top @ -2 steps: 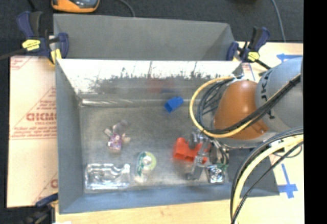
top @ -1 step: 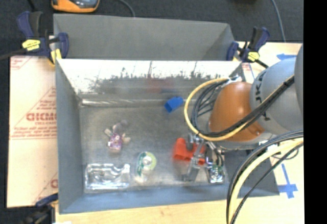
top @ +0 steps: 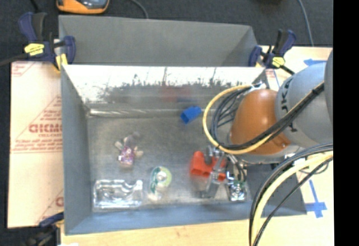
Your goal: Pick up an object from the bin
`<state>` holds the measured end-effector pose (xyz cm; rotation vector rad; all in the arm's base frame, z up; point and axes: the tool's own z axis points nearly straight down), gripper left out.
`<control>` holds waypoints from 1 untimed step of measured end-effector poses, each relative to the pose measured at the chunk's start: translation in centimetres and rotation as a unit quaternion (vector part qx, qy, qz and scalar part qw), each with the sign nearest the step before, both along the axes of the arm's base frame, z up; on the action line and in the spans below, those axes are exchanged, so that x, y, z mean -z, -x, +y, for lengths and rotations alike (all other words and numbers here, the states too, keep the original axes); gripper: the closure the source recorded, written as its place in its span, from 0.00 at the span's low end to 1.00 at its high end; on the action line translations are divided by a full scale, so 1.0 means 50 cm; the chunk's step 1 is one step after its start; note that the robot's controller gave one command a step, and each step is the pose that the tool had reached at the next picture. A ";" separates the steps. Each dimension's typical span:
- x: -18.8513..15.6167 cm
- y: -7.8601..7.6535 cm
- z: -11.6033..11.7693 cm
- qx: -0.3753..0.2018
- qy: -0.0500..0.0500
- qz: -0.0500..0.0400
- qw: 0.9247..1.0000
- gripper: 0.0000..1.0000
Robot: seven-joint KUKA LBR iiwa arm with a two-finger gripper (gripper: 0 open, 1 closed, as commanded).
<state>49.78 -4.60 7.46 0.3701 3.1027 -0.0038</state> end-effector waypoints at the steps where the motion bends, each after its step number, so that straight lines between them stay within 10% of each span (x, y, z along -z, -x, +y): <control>1: -0.002 -0.002 -0.002 -0.001 0.001 -0.001 1.000 0.00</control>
Offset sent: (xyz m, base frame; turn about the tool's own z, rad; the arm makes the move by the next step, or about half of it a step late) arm 0.0000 0.0000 0.0000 0.0000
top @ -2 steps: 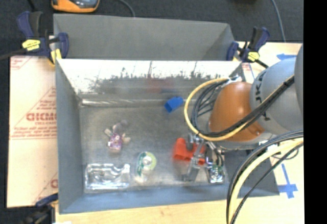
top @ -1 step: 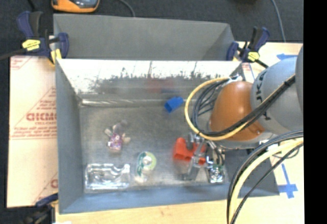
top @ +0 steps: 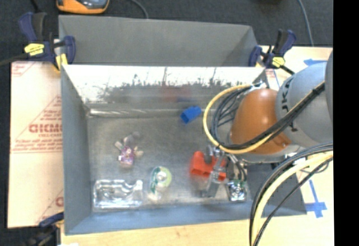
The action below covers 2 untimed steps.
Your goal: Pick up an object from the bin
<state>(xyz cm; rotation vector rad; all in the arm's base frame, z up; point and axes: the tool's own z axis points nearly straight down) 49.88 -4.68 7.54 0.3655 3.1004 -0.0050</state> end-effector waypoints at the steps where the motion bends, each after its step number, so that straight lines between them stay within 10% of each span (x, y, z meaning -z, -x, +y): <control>1: -0.001 -0.002 -0.001 -0.001 0.001 -0.001 1.000 0.00; 2: -0.009 -0.011 -0.003 -0.001 0.002 -0.008 1.000 1.00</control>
Offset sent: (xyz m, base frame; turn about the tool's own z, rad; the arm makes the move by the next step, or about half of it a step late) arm 0.0000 0.0000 0.0000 0.0000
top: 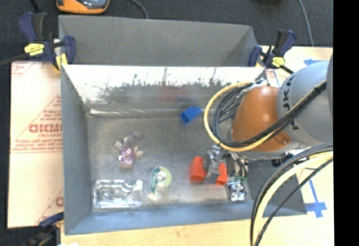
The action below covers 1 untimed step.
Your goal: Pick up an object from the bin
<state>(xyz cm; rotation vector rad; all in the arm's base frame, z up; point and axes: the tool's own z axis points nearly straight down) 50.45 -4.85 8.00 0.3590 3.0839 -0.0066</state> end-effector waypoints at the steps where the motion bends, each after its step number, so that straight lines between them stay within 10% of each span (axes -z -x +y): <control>1: -0.073 -0.004 -0.001 -0.001 -0.004 0.015 1.000 1.00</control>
Offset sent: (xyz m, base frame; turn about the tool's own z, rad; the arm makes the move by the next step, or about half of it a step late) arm 0.0000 -0.0001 0.0338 0.0000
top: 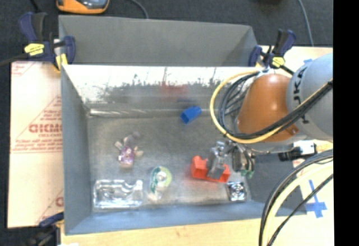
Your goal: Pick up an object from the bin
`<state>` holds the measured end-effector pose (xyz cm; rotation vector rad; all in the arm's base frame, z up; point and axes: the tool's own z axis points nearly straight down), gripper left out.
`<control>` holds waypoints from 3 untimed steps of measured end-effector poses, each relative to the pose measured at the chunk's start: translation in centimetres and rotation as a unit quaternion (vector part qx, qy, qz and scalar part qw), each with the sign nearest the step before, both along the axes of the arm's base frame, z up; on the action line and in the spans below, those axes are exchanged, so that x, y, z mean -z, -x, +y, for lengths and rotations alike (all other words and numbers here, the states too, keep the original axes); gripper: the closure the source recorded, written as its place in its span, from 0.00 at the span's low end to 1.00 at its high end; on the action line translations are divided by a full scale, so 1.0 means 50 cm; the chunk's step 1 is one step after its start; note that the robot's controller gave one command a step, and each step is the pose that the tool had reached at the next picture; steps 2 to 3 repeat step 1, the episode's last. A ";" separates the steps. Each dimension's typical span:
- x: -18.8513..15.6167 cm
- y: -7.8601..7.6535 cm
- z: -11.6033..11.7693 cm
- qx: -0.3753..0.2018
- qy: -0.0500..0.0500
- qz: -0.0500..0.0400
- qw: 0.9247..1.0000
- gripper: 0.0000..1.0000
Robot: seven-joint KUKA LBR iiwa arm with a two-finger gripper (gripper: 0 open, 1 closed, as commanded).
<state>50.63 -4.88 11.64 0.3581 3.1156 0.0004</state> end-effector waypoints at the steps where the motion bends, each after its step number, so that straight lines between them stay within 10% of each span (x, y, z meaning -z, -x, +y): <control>1: -0.158 -0.005 -0.002 -0.003 0.000 -0.003 1.000 1.00; 3: -0.158 -0.005 -0.002 -0.003 0.000 -0.003 1.000 1.00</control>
Offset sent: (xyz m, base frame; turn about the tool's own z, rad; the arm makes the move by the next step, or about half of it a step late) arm 0.0000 0.0000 0.0738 0.0000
